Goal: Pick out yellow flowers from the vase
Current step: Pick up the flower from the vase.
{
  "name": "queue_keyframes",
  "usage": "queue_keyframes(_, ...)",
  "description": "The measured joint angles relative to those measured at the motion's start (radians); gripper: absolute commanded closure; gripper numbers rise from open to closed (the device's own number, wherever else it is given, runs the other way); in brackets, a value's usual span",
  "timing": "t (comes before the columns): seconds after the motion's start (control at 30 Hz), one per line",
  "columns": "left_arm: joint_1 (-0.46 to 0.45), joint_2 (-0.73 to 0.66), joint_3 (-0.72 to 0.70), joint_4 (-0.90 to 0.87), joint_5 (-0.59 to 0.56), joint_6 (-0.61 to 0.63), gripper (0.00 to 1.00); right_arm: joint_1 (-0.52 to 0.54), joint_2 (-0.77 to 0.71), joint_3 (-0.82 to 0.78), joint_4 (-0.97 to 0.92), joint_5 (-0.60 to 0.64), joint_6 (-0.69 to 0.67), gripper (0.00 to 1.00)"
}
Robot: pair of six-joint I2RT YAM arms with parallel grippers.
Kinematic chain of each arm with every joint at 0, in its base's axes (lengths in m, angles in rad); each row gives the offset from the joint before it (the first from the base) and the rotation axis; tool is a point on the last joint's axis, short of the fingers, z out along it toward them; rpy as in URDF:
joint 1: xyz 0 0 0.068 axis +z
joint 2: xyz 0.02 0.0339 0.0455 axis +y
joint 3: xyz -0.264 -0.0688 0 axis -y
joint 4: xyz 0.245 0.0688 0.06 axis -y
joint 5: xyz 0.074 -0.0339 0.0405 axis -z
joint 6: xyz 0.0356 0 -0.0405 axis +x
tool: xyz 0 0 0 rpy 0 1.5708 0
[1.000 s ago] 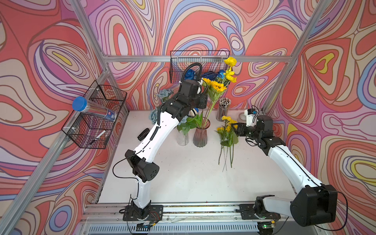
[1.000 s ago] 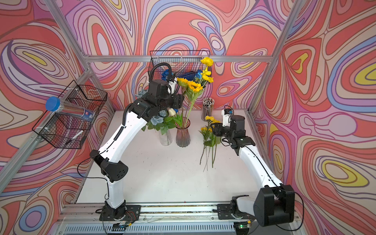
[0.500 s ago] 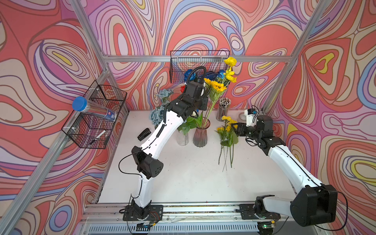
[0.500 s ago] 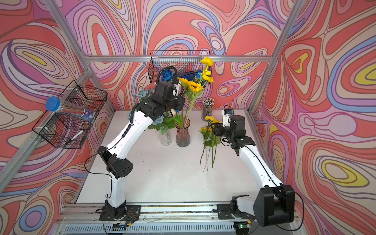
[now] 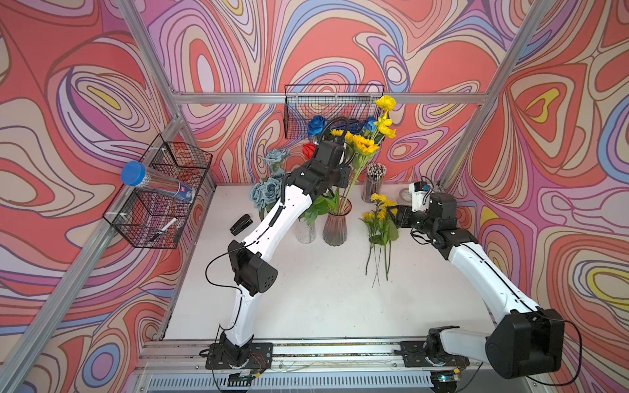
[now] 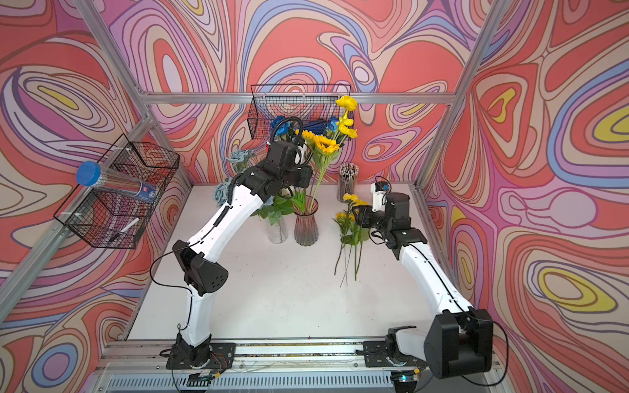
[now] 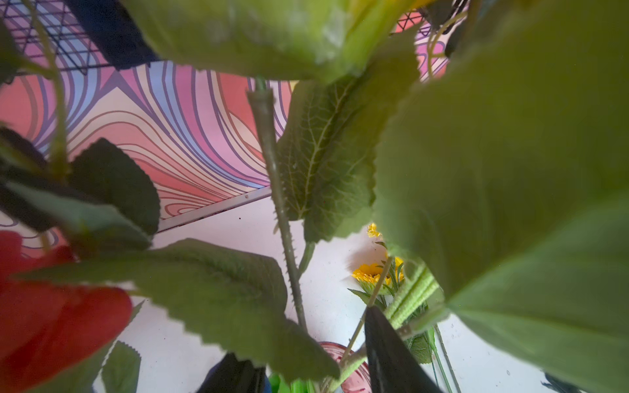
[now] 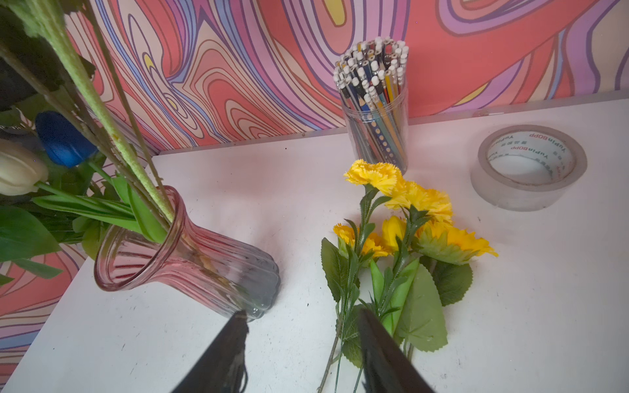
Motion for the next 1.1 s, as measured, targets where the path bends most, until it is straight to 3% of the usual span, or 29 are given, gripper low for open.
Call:
queue_keyframes(0.47,0.0,0.032,-0.019,0.079,-0.018,0.024,0.58,0.0,0.0,0.0,0.0,-0.006,0.0,0.44)
queue_keyframes(0.8,0.0,0.032,-0.109,0.142,-0.072,0.046,0.52,0.0,0.0,0.0,0.0,-0.008,0.0,0.44)
queue_keyframes(0.9,0.0,0.032,-0.118,0.161,-0.073,0.049,0.58,0.0,0.0,0.0,0.0,-0.009,0.0,0.44)
queue_keyframes(1.03,0.0,0.031,-0.138,0.182,-0.073,0.055,0.77,0.0,0.0,0.0,0.0,-0.01,0.0,0.43)
queue_keyframes(1.1,0.0,0.031,-0.141,0.186,-0.072,0.057,0.81,0.0,0.0,0.0,0.0,-0.011,0.0,0.43)
